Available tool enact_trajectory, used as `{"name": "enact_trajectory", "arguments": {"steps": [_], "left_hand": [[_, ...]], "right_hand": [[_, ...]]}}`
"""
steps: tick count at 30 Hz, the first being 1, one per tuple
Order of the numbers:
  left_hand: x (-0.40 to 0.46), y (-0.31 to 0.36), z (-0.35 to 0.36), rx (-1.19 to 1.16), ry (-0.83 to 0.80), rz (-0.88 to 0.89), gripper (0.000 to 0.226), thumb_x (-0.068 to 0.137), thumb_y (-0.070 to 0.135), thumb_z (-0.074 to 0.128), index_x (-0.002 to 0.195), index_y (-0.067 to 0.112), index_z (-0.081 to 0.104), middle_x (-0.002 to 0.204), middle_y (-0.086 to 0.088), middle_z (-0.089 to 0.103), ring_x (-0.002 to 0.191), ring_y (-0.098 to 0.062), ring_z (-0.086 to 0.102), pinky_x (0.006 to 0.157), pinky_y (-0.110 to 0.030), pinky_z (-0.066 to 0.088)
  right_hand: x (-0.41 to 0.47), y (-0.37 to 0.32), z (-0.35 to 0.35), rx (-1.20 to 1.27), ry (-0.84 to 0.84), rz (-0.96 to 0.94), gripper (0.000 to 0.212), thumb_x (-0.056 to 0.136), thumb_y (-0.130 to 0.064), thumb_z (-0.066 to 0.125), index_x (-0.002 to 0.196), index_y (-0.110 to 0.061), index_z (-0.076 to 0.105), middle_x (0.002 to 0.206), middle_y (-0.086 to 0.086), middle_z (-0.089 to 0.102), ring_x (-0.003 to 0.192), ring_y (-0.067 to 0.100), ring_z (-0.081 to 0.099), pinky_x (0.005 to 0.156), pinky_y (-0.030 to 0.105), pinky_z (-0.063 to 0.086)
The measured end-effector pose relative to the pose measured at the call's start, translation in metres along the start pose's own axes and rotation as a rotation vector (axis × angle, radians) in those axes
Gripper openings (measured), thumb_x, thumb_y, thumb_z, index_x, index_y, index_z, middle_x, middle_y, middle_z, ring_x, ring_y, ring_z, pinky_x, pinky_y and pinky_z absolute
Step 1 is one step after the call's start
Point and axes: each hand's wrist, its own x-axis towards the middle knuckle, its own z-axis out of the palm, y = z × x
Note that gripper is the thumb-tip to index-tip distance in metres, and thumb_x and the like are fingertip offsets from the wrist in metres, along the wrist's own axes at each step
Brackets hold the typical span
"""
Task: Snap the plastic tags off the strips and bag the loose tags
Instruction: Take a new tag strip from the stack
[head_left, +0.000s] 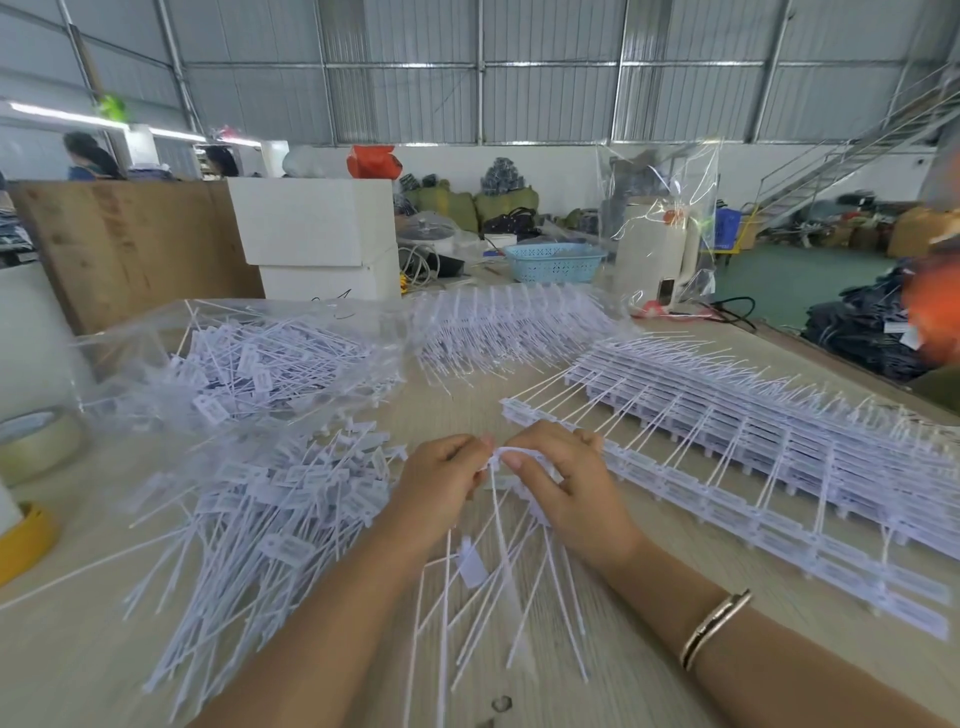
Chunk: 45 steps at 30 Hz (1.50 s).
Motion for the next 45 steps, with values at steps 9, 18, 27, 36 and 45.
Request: {"name": "enact_trajectory", "arguments": {"steps": [9,18,27,36,45], "left_hand": [[-0.001,0.000,-0.004,-0.063,0.020,0.077,0.050,0.097,0.025,0.045,0.047,0.025,0.051,0.050,0.009,0.039,0.049,-0.008,0.036,0.049,-0.015,0.032],[0.003,0.002,-0.014,-0.037,-0.045,0.134,0.032,0.076,0.013,0.044,0.048,0.028,0.051,0.053,0.005,0.045,0.049,-0.008,0.039,0.049,-0.018,0.031],[-0.004,-0.010,-0.003,0.318,-0.092,0.313,0.032,0.095,0.006,0.043,0.112,0.032,0.036,0.076,0.005,0.062,0.049,0.000,0.051,0.050,-0.021,0.043],[0.003,-0.013,-0.010,0.406,0.051,0.311,0.028,0.091,0.036,0.055,0.070,0.017,0.056,0.054,0.011,0.043,0.052,-0.005,0.041,0.057,-0.028,0.033],[0.002,-0.012,-0.011,0.235,-0.030,0.229,0.043,0.086,0.040,0.059,0.051,0.022,0.044,0.049,0.009,0.029,0.050,-0.009,0.032,0.057,-0.029,0.027]], "right_hand": [[0.003,0.009,-0.009,0.718,0.017,0.297,0.016,0.087,-0.020,0.057,0.079,-0.007,0.063,0.071,-0.001,0.066,0.060,0.011,0.055,0.064,0.019,0.048],[0.006,0.024,-0.005,0.053,0.007,0.404,0.013,0.098,-0.032,0.048,0.089,-0.032,0.059,0.081,-0.022,0.057,0.079,-0.002,0.053,0.079,0.022,0.042],[0.001,0.002,-0.002,-0.100,-0.155,0.264,0.026,0.089,-0.052,0.039,0.079,-0.039,0.059,0.087,-0.025,0.053,0.101,0.001,0.045,0.098,0.039,0.024],[0.002,0.010,-0.009,0.368,-0.013,0.370,0.027,0.090,-0.034,0.056,0.078,-0.010,0.055,0.065,-0.011,0.046,0.065,0.006,0.044,0.070,0.026,0.034],[0.002,0.002,-0.012,0.233,-0.264,0.302,0.019,0.092,-0.016,0.059,0.083,-0.001,0.067,0.084,0.025,0.062,0.076,0.028,0.057,0.083,0.036,0.039]]}}
